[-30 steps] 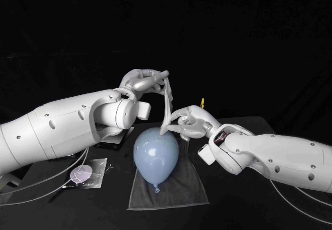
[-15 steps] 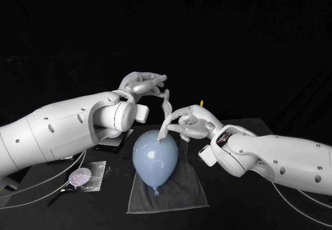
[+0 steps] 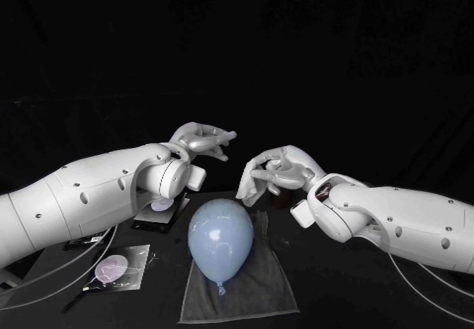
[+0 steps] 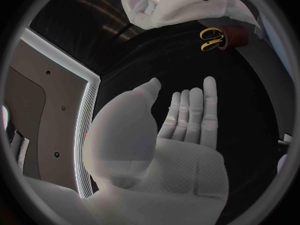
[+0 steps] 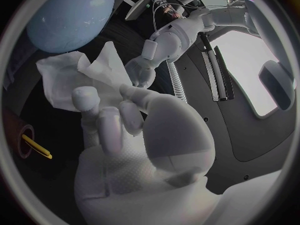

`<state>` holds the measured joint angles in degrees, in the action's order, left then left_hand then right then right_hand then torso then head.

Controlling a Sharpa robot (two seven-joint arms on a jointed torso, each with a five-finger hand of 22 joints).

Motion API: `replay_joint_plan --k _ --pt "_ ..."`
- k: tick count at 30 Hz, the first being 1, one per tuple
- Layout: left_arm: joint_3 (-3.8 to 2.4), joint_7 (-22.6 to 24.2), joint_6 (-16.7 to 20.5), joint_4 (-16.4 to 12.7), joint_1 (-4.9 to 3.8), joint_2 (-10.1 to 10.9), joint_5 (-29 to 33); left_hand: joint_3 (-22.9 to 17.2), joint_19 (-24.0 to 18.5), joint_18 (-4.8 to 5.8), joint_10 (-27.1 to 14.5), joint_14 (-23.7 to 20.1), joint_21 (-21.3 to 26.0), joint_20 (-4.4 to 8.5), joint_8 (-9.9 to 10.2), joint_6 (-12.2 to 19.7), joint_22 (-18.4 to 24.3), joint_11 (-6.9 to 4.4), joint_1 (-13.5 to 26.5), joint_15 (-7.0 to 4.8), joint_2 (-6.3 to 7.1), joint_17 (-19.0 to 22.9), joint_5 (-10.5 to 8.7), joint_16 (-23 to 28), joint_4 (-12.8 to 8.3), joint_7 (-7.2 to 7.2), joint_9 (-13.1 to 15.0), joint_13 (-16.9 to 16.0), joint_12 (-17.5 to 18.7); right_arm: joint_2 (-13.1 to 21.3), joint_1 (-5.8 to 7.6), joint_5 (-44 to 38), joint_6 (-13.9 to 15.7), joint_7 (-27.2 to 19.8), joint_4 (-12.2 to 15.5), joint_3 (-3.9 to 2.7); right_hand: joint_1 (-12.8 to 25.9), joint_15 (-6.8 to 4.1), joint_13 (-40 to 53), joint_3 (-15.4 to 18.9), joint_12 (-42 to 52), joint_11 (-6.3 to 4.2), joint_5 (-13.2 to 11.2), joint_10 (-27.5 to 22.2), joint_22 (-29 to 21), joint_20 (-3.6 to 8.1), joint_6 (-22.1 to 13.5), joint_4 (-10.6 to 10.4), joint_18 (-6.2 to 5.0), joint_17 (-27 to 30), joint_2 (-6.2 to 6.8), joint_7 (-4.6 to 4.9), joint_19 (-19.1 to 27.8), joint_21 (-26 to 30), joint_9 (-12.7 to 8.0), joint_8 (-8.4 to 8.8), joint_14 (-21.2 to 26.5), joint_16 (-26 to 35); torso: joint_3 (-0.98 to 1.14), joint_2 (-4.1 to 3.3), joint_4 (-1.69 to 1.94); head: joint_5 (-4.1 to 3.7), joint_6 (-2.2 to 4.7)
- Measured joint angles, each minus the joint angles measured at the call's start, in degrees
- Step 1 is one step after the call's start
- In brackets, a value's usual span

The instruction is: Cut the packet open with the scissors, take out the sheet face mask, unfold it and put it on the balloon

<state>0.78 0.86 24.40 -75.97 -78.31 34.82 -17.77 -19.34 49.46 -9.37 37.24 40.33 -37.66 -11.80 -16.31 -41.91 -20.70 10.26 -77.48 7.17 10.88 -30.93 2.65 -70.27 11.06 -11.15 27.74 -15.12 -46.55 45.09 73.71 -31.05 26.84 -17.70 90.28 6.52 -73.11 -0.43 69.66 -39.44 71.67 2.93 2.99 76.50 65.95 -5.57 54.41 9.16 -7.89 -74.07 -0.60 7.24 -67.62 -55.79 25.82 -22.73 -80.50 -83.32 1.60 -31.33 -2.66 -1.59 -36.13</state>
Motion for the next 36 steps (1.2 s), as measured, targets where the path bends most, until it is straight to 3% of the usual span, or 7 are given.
replay_joint_plan --k 4,8,10,15,20,27,36 --pt "0.05 -0.91 -0.98 0.39 0.00 -0.19 -1.40 1.56 -0.42 -0.06 -0.19 -0.92 0.85 -0.41 0.81 2.01 0.43 0.19 0.00 0.12 0.00 0.36 0.00 0.00 0.49 0.39 -0.60 0.66 0.45 -0.16 0.78 1.60 -0.84 -0.30 -0.84 -0.15 0.00 0.00 0.00 0.00 0.00 0.00 0.00 0.00 -0.01 0.00 -0.01 0.00 0.01 0.00 0.00 -0.01 0.00 0.00 0.00 0.00 0.00 0.00 0.01 -0.04 -0.01 -0.16 -0.13" --pt "0.09 -0.80 -1.74 0.26 0.03 0.01 -2.29 1.94 -0.61 -0.07 -0.16 -1.44 1.19 -0.60 -1.72 -1.11 0.71 0.16 -1.96 0.20 -1.02 0.69 0.00 0.00 0.07 0.16 -0.01 0.94 0.45 -0.31 1.38 2.96 -1.48 -0.32 -1.79 -0.24 0.00 0.01 -0.01 0.00 0.00 0.00 0.00 0.00 -0.02 0.00 -0.01 0.00 0.03 0.00 0.00 -0.01 0.00 0.00 0.00 0.01 0.00 0.00 -0.01 -0.09 -0.03 -0.43 -0.25" --pt "0.10 -0.13 -2.26 -0.19 0.05 0.49 -2.88 1.48 -0.61 -0.08 0.82 -1.30 1.19 -0.60 -3.37 -2.73 0.72 -0.73 -3.65 0.07 -1.89 0.82 0.00 -0.34 -0.61 -0.11 0.47 0.95 -0.07 -0.35 1.59 3.81 -1.85 -0.29 -2.34 -0.26 0.00 0.01 0.00 0.00 0.00 0.00 0.00 0.00 -0.03 0.00 -0.01 0.00 0.05 0.01 0.00 -0.01 0.00 0.00 0.00 0.02 -0.01 0.01 -0.01 -0.11 -0.04 -0.65 -0.30" --pt "0.10 3.25 -3.62 -1.60 0.06 2.04 -4.85 -0.42 2.16 -0.71 7.11 1.66 -0.91 1.13 -6.90 -7.49 -0.30 -3.27 -7.07 -2.84 -4.50 0.95 0.00 -2.08 -2.55 1.49 1.19 1.22 -1.55 -0.42 1.88 5.53 -2.39 0.27 -3.49 -0.26 0.00 0.01 0.08 0.00 0.32 0.00 0.00 0.00 -0.05 0.00 -0.02 0.00 0.38 0.00 0.00 -0.02 0.00 0.01 -0.01 0.02 -0.01 -0.23 -0.01 -0.10 -0.04 -1.31 -0.35" --pt "0.09 7.55 -5.81 -3.81 0.10 3.59 -8.56 -2.75 4.06 -0.87 13.74 6.08 -4.76 3.09 -7.18 -12.37 -2.77 -5.46 -7.59 -4.98 -5.02 1.45 0.00 -2.28 -3.17 3.52 -0.50 3.19 1.47 -0.57 2.09 6.91 -2.20 1.63 -4.44 -0.27 0.00 0.02 0.26 0.00 0.32 0.00 0.00 0.00 -0.01 0.00 0.18 0.00 0.40 -0.20 0.01 0.18 0.00 0.01 -0.02 -0.28 -0.01 -0.24 0.00 -0.07 -0.04 -1.96 -0.04" --pt "0.09 11.51 -7.94 -6.13 0.18 4.87 -14.50 -3.33 4.09 -0.86 16.77 8.08 -6.66 3.53 -6.38 -13.89 -4.18 -6.25 -7.12 -5.67 -4.55 1.46 -0.03 -2.28 -3.75 3.97 -1.42 3.88 3.28 -1.01 2.19 7.82 -0.78 4.69 -4.84 -0.26 0.00 0.03 0.30 0.00 0.32 0.00 -0.01 0.00 0.10 0.00 0.35 0.00 0.43 -0.20 0.01 0.01 0.00 0.01 -0.01 -0.31 -0.02 -0.23 0.03 -0.01 -0.03 -2.82 0.31" --pt "0.66 11.72 -8.09 -6.75 0.53 4.28 -21.52 -0.89 5.02 -0.84 19.41 10.40 -6.66 4.42 -5.41 -15.52 -4.10 -6.88 -2.78 -6.24 -1.91 1.46 0.00 -2.28 -0.03 4.79 -2.45 3.78 3.78 -1.29 2.17 7.45 1.54 7.70 -3.37 -0.12 0.08 0.04 0.28 -0.17 0.32 0.00 -0.01 0.00 0.09 0.00 0.35 0.18 0.46 -0.20 0.09 0.01 0.00 0.04 0.01 -0.30 -0.02 -0.22 0.04 -0.02 -0.02 -3.35 0.42"
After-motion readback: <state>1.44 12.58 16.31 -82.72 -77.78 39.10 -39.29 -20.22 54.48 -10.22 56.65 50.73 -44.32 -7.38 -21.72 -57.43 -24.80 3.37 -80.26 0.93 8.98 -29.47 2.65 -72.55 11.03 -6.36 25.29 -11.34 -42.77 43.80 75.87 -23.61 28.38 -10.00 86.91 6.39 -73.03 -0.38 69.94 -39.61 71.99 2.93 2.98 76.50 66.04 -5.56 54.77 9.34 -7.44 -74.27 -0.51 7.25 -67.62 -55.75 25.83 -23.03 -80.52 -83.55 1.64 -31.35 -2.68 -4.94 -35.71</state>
